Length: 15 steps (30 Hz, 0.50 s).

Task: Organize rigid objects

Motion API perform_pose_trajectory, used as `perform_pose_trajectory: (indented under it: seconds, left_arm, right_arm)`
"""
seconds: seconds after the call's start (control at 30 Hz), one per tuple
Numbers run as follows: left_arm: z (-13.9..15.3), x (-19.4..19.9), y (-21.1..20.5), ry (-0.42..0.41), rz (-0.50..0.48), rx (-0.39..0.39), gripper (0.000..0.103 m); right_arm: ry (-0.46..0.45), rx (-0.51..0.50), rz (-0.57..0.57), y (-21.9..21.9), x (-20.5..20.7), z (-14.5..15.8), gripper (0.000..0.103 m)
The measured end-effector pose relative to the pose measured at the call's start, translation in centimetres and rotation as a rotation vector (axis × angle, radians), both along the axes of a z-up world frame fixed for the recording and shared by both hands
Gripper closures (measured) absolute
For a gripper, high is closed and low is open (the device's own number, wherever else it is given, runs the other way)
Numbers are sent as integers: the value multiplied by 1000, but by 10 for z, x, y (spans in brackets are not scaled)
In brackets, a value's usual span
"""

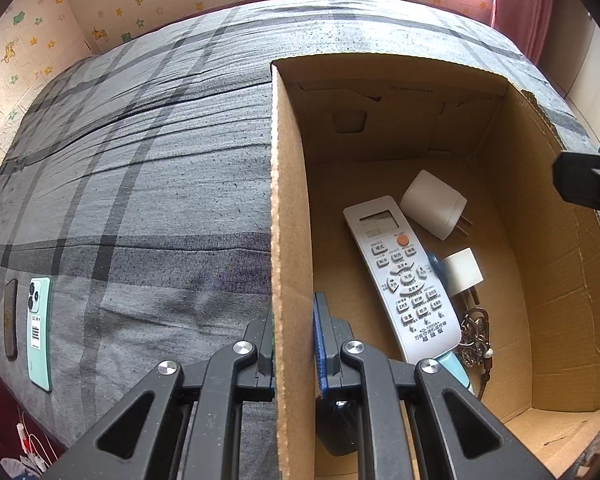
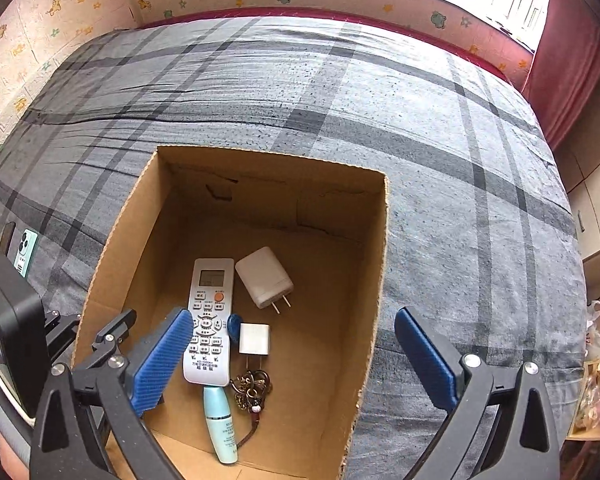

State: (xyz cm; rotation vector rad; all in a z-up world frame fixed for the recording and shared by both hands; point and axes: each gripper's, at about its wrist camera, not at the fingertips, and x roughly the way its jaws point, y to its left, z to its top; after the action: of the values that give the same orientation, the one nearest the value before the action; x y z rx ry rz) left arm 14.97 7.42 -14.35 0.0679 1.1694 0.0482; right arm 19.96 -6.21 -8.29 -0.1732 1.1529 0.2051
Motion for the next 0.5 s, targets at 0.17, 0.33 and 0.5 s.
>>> perform_pose_trajectory:
  seconds: [0.17, 0.33, 0.5]
  left_arm:
    - [0, 0, -1, 1, -2, 11, 88]
    - [2, -1, -2, 2, -2, 19, 87]
    - [8, -3, -5, -8, 4, 46, 73]
  right_arm:
    - [-14, 16, -41, -19, -17, 9, 0]
    - [-56, -17, -80, -34, -36, 19, 0]
    - [-70, -11, -90, -42, -45, 25, 0]
